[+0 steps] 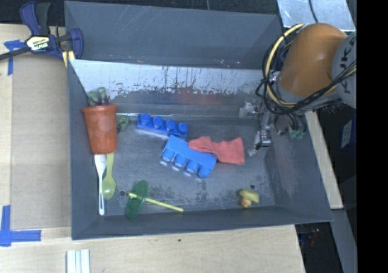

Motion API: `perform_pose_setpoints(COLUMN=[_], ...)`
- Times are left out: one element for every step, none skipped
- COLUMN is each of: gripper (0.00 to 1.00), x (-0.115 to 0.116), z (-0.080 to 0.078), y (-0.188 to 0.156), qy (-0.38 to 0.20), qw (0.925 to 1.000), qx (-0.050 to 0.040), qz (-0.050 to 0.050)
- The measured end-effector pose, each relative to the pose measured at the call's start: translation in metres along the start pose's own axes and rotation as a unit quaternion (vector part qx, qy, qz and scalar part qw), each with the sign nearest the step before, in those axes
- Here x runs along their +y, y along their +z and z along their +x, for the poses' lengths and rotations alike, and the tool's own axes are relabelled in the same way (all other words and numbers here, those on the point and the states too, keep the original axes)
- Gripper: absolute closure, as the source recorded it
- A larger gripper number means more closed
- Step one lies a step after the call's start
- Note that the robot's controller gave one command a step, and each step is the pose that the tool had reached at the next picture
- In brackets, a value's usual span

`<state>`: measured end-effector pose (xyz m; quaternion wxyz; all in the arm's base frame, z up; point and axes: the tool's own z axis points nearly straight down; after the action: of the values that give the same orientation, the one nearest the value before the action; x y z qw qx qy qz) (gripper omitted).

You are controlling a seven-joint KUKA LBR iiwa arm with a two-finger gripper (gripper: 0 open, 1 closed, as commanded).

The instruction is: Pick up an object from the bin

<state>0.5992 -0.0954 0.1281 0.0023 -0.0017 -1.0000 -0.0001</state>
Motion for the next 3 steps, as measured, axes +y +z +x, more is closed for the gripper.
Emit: perform_pose_setpoints(gripper=[0.0, 0.0, 1.0], x=[0.0, 0.02, 0.022], z=[-0.002, 0.058, 0.037], y=[-0.005, 0.052, 0.056], qy=[-0.001, 0.031, 0.046], qw=[1.0, 0.9995, 0.9989], qx=[-0.0041, -0.0053, -0.0124], qz=[0.001, 0.0, 0.001])
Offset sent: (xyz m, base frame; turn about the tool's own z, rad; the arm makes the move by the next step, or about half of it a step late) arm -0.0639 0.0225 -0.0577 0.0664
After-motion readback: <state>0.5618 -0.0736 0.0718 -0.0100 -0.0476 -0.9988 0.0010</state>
